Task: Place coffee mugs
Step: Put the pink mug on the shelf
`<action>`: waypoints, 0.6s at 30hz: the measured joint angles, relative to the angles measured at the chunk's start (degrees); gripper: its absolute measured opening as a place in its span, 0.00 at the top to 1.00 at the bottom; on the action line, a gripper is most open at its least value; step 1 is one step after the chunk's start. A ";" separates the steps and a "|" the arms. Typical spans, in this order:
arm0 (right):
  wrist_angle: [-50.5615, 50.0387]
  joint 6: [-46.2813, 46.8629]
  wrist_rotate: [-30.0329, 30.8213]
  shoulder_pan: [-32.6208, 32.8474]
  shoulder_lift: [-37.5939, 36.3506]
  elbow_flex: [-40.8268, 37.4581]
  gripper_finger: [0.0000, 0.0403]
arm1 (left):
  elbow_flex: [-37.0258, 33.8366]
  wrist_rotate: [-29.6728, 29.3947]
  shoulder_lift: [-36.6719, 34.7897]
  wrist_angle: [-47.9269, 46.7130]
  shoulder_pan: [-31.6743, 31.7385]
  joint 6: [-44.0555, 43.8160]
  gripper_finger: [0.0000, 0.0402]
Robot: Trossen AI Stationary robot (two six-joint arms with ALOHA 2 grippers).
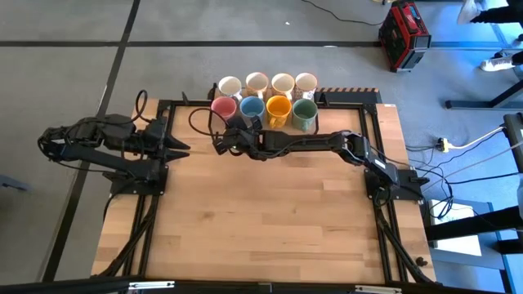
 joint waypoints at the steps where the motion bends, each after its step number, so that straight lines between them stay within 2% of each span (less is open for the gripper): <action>1: -0.01 0.00 0.00 -0.01 0.00 0.00 0.89 | 0.00 0.00 0.00 0.00 0.00 0.00 0.76; 14: -0.13 0.04 -0.13 0.00 0.00 0.00 0.88 | 0.00 0.00 0.00 0.00 -0.01 0.00 0.76; 18: -0.07 0.07 0.10 0.02 0.00 0.00 0.81 | 0.00 0.00 0.00 0.00 -0.01 0.00 0.76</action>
